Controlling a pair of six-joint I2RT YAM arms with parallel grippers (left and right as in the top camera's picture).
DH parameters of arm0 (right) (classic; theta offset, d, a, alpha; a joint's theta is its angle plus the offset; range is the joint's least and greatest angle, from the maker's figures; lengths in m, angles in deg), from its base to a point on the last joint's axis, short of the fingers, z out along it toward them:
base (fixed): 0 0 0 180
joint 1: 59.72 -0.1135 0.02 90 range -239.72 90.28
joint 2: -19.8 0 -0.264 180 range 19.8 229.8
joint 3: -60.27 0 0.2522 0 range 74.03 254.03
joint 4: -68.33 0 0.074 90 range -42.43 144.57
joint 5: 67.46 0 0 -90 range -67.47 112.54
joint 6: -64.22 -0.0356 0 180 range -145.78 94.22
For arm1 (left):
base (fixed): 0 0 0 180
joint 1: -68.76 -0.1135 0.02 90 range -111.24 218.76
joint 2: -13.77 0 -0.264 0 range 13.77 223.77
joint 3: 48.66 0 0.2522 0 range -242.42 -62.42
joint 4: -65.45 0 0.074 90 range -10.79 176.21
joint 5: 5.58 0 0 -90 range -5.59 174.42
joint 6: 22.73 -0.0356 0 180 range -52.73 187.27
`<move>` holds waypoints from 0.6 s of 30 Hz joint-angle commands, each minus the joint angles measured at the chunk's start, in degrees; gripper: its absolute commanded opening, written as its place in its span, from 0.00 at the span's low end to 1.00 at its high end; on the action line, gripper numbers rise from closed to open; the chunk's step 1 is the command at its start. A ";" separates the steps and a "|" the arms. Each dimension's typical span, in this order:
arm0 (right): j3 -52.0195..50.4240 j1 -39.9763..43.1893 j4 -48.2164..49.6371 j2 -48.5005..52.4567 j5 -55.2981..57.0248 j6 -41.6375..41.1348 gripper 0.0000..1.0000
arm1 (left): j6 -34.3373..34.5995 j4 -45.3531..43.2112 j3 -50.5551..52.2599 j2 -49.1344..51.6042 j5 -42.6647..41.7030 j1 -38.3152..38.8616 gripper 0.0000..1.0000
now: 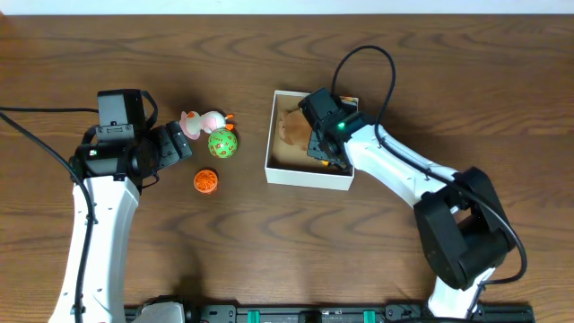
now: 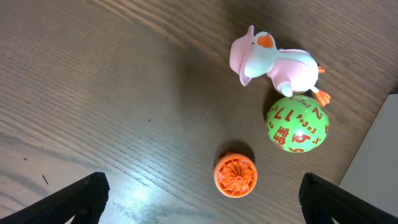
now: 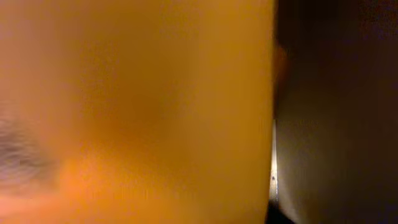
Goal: Pack container
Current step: 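Carry the yellow duck with the right gripper into the box and release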
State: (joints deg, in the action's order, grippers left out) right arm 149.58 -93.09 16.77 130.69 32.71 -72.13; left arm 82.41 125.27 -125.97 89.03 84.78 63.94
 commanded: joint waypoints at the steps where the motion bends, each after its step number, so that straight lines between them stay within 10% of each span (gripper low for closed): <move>1: 0.26 0.74 0.31 -1.16 2.75 1.14 0.48 | -0.50 0.00 -1.07 0.31 0.09 -0.26 0.98; 9: 0.31 0.98 -0.79 -12.46 9.11 13.44 0.84 | -0.50 0.00 -1.07 0.31 0.09 -0.26 0.98; 18: 0.31 1.33 -1.51 -24.48 10.19 25.46 0.93 | -0.50 0.00 -1.07 0.31 0.09 -0.26 0.98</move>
State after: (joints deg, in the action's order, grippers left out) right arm 149.60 -92.41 16.09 108.55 40.47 -52.18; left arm 82.43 125.27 -125.97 89.03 84.78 63.94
